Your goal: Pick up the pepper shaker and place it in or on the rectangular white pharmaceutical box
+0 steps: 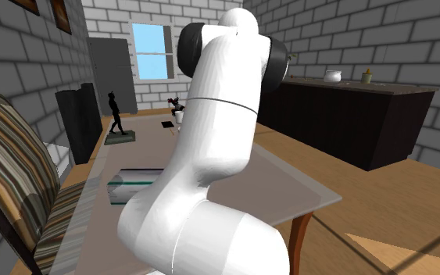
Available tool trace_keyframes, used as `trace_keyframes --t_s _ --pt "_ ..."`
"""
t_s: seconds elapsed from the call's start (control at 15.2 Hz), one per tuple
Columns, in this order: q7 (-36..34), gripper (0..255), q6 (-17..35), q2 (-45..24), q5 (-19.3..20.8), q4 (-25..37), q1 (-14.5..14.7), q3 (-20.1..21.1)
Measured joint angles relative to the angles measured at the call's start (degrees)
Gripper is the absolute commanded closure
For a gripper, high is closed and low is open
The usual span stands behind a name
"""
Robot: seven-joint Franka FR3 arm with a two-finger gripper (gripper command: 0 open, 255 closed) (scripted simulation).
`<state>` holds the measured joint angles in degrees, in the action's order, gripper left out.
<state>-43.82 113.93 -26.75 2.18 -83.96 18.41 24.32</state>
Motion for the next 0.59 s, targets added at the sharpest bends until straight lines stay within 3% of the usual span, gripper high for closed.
trace_keyframes --t_s 0.59 --pt "-0.5 255 -6.3 0.9 -0.2 5.6 0.4 0.3"
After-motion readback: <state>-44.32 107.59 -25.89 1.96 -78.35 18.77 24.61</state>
